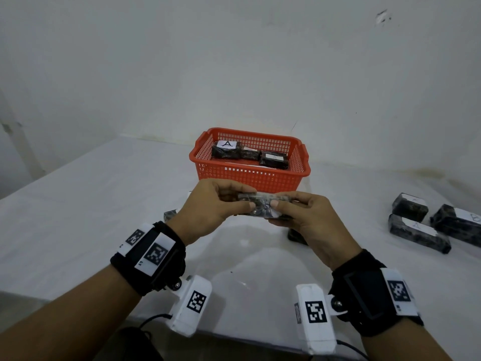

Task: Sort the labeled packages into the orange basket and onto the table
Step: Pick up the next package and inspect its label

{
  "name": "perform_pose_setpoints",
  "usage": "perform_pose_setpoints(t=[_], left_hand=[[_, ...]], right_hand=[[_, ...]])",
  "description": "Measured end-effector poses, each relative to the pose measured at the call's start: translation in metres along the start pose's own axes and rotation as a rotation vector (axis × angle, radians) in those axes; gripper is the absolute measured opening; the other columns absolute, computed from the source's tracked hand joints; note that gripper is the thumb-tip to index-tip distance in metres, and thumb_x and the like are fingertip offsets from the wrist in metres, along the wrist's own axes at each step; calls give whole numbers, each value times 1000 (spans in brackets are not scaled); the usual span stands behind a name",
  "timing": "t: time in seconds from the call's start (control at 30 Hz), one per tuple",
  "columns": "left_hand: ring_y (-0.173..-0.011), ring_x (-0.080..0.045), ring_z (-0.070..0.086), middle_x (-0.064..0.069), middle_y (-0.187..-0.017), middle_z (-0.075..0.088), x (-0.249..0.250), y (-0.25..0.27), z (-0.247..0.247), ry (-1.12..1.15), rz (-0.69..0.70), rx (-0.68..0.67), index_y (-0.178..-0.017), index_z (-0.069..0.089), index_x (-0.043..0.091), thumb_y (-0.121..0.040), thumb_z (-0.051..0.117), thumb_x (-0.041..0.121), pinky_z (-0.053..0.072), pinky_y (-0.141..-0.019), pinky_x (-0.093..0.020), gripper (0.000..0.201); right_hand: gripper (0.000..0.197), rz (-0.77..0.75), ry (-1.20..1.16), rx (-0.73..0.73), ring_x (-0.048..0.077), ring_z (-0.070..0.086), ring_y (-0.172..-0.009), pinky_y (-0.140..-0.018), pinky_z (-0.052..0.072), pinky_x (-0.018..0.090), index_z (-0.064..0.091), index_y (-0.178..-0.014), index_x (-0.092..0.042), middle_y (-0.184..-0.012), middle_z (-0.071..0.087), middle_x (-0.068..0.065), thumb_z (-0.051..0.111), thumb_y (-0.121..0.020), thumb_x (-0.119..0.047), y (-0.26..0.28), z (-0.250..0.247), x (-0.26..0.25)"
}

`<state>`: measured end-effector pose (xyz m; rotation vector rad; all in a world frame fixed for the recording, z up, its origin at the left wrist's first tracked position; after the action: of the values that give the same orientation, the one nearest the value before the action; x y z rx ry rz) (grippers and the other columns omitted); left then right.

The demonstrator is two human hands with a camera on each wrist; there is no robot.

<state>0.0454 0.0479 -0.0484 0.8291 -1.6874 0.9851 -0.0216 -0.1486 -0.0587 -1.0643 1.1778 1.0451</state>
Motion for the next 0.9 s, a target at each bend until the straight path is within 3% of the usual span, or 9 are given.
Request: perform_pose_setpoints(t=[0.1, 0.23, 0.33, 0.47, 0.57, 0.63, 0.7, 0.77, 0.9], left_hand=[[-74, 0, 73, -8, -103, 79, 0, 0, 2, 30, -17, -5, -111, 75, 1, -88, 77, 0, 50, -56, -9, 23], [-84, -15, 76, -9, -99, 80, -3, -2, -1, 37, -34, 40, -104, 78, 2, -89, 76, 2, 55, -62, -16, 15], [-88, -19, 77, -9, -100, 80, -2, -2, -1, 30, -32, 52, -104, 77, 2, -89, 76, 3, 57, -64, -18, 14], [-84, -8, 75, -5, -102, 80, 1, 1, 1, -16, -16, -33, -108, 76, 7, -88, 78, 8, 53, -62, -13, 20], [-85, -6, 75, 3, -96, 81, 3, -2, -2, -159, 29, -82, -108, 79, 13, -86, 80, 6, 56, -69, -14, 22], [-87, -2, 74, 7, -97, 80, 4, -4, -4, -219, 29, -138, -112, 79, 20, -87, 80, 8, 56, -70, -14, 28], [-98, -2, 73, 13, -104, 78, 4, -6, -5, -286, 56, -184, -118, 76, 30, -89, 79, 11, 59, -83, -20, 35], [-103, -3, 71, 16, -104, 78, 5, -8, -6, -312, 89, -164, -112, 77, 32, -89, 79, 12, 58, -88, -24, 31], [-88, 1, 73, 10, -95, 79, 4, -8, -3, -235, 90, -98, -95, 75, 27, -87, 78, 2, 54, -70, -11, 27]], right_hand=[[21, -29, 37, 38, 28, 79, -93, -73, 64, 26, 74, -111, 4, -102, 81, 16, 75, -92, -5, 0, 0, 0], [26, -26, 45, -9, 29, 79, -98, -80, 65, 30, 75, -113, 1, -106, 80, 15, 78, -89, -5, 2, 2, 1], [30, -38, 66, -33, 28, 78, -99, -81, 64, 29, 75, -114, 0, -107, 81, 13, 80, -85, 2, 3, 3, 2], [27, -52, 104, 9, 27, 79, -96, -77, 63, 25, 76, -109, -3, -102, 82, 11, 80, -84, 5, 3, 1, 1], [27, -48, 181, 1, 24, 79, -89, -68, 58, 18, 78, -107, -4, -98, 82, 11, 83, -81, 4, 4, -1, 0], [25, -64, 188, -33, 22, 79, -93, -74, 61, 22, 78, -108, -4, -101, 82, 10, 82, -84, 0, 5, -1, -3], [20, -89, 184, -60, 22, 79, -98, -86, 64, 29, 78, -111, -5, -105, 82, 8, 76, -91, -6, 5, -2, -8], [18, -94, 146, -65, 25, 78, -102, -91, 63, 33, 78, -111, -5, -107, 81, 10, 68, -98, -11, 4, -3, -13], [18, -88, 72, -76, 28, 75, -109, -96, 60, 37, 77, -109, -5, -111, 79, 12, 69, -96, -15, 2, -4, -14]])
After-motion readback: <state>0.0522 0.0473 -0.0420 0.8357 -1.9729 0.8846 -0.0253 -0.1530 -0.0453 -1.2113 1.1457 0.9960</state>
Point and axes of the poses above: each hand's wrist, its own y-axis away from the middle knuckle, its own z-axis out of the palm, x = y × z, the point moved 3 cm from there along -y, towards the middle knuckle
